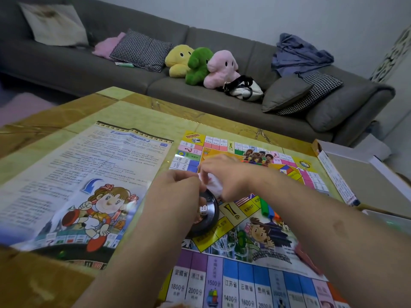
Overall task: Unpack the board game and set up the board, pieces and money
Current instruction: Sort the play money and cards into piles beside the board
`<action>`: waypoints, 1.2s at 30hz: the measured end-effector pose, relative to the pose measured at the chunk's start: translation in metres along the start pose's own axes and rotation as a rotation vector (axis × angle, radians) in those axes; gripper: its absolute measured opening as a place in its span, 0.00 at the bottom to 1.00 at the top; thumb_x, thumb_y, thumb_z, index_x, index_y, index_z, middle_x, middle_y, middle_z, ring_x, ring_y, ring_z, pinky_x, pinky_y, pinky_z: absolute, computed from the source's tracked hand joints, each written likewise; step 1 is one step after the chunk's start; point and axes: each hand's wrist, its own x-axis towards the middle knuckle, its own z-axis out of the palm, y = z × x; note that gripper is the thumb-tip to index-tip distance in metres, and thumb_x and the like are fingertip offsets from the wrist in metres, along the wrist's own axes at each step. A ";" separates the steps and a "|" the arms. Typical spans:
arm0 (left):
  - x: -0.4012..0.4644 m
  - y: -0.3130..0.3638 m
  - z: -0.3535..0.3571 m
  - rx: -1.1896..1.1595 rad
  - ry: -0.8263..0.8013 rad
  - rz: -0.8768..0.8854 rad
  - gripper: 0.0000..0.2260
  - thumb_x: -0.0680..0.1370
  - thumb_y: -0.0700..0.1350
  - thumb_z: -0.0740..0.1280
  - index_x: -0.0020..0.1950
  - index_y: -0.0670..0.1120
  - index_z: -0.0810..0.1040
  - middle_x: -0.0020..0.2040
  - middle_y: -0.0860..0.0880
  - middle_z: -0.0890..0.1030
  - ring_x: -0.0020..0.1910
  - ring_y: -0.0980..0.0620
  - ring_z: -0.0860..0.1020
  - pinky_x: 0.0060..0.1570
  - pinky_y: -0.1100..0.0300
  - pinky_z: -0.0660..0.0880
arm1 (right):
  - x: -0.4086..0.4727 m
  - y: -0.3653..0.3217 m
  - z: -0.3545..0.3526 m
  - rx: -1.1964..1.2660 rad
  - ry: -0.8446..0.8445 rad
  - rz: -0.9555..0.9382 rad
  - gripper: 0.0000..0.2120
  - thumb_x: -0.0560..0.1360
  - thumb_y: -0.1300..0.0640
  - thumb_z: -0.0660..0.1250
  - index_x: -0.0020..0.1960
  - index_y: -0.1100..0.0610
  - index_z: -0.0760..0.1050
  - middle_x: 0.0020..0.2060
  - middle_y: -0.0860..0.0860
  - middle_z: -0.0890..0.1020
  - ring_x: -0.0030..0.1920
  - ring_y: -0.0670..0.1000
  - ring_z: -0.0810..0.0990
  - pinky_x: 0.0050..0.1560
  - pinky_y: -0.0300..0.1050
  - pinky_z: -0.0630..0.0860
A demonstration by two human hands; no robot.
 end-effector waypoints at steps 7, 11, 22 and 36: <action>0.010 0.003 -0.010 -0.025 0.099 -0.040 0.09 0.78 0.31 0.67 0.47 0.44 0.82 0.38 0.43 0.84 0.35 0.46 0.81 0.32 0.57 0.74 | -0.037 -0.014 0.009 0.360 0.294 0.211 0.14 0.75 0.68 0.67 0.55 0.53 0.77 0.59 0.50 0.76 0.61 0.53 0.75 0.60 0.51 0.78; 0.012 0.006 -0.017 -0.060 0.184 -0.066 0.10 0.78 0.33 0.68 0.43 0.47 0.82 0.38 0.44 0.83 0.35 0.48 0.81 0.37 0.55 0.77 | -0.052 -0.024 0.028 0.486 0.361 0.353 0.04 0.80 0.59 0.63 0.51 0.52 0.75 0.46 0.51 0.82 0.46 0.53 0.82 0.48 0.59 0.83; -0.006 0.011 -0.028 -0.055 0.185 -0.025 0.09 0.80 0.34 0.66 0.47 0.46 0.81 0.39 0.45 0.83 0.39 0.50 0.82 0.50 0.48 0.82 | -0.049 -0.054 0.051 0.631 0.212 0.546 0.07 0.77 0.62 0.61 0.50 0.63 0.77 0.38 0.60 0.85 0.29 0.54 0.86 0.27 0.44 0.79; -0.005 0.002 -0.027 0.081 0.090 0.020 0.08 0.81 0.38 0.64 0.54 0.44 0.83 0.40 0.45 0.83 0.45 0.42 0.83 0.45 0.51 0.79 | -0.075 -0.045 0.069 0.643 0.278 0.564 0.05 0.78 0.61 0.61 0.44 0.56 0.67 0.38 0.59 0.76 0.34 0.56 0.74 0.34 0.51 0.69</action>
